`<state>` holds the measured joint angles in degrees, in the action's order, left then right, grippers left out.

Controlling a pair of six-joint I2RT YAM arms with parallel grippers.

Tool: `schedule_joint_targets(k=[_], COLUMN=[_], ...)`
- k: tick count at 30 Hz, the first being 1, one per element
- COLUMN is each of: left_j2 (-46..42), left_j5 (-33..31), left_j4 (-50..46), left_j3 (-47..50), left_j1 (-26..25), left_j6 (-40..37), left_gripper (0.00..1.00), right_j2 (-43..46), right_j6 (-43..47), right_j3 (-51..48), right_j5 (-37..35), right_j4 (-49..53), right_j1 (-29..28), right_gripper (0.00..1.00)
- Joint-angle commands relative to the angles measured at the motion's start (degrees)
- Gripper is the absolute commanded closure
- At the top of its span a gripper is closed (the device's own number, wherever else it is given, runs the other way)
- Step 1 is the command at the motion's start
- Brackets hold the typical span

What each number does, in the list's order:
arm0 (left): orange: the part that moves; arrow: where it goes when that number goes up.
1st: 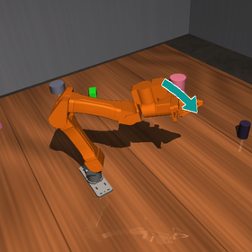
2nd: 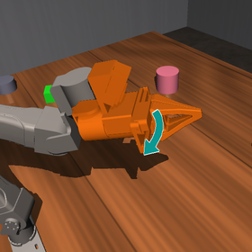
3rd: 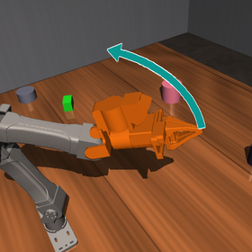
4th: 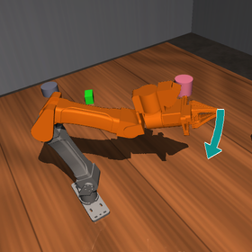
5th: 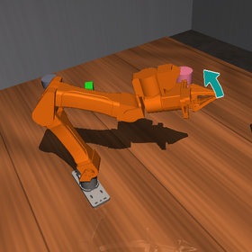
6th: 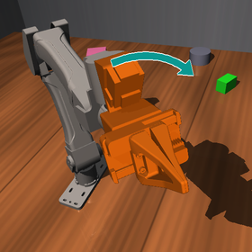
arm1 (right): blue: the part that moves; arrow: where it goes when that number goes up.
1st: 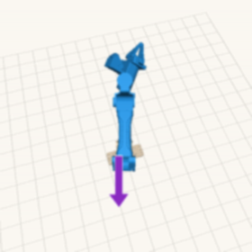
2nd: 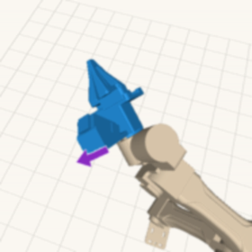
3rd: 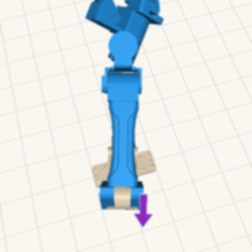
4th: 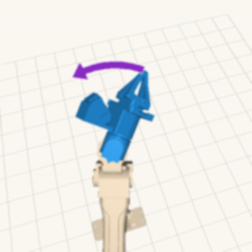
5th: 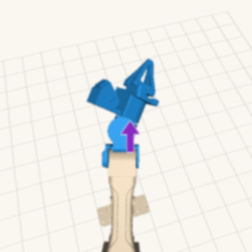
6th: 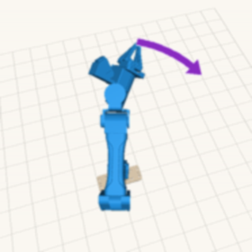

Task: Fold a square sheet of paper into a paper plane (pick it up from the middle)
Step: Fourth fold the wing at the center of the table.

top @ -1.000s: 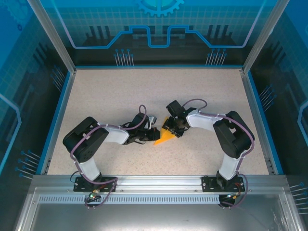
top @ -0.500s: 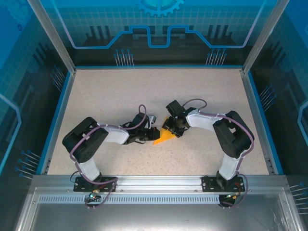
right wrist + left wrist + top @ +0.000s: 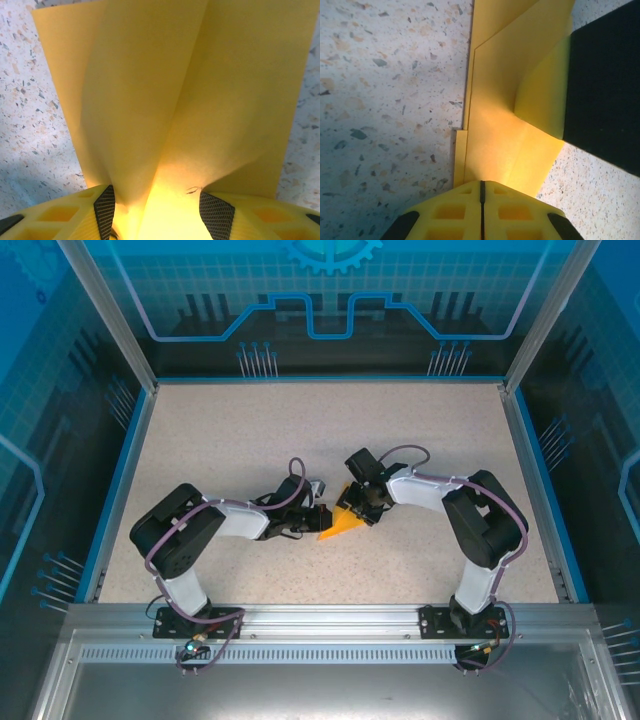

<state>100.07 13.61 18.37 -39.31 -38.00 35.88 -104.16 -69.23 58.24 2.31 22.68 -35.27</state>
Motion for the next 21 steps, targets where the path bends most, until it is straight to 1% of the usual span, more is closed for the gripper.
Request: schedule_joint_targets(k=[1,7,9,12,17,19,21], left_j2=[1.55,2.88,3.24,3.89,4.45,4.78,5.09], left_j5=[-4.35,-5.39,-5.44,-5.52,-5.34,-5.27,-5.24], left_j4=[-7.80,-11.42,-12.24,-13.32,-14.32,-14.67,-14.81], left_j3=[-0.47,-1.51,-1.81,-1.92,-2.29,-2.59,-2.65], left_j1=[-0.74,-0.90,-0.89,-0.94,-0.92,-0.89,-0.92], left_j6=[-1.63,-2.17,-2.20,-2.13,-1.94,-1.86,-1.70], left_gripper=[0.94,0.95,0.95,0.95,0.96,0.96,0.96], right_j2=[-9.78,-4.92,-2.06,4.80,16.15,18.92,20.48], right_j6=[1.02,3.10,4.29,6.79,14.67,19.05,23.27], right_j3=[-5.82,-4.23,-3.68,-3.59,-4.28,-5.34,-6.55], right_j5=[-1.67,-0.75,-0.42,0.52,3.88,6.00,9.05], right_j4=[7.68,7.43,6.76,5.10,1.66,-0.42,-2.45], right_j1=[-0.79,-0.53,-0.10,1.47,4.57,5.42,5.99], right_gripper=[0.42,0.42,0.42,0.41,0.39,0.38,0.39])
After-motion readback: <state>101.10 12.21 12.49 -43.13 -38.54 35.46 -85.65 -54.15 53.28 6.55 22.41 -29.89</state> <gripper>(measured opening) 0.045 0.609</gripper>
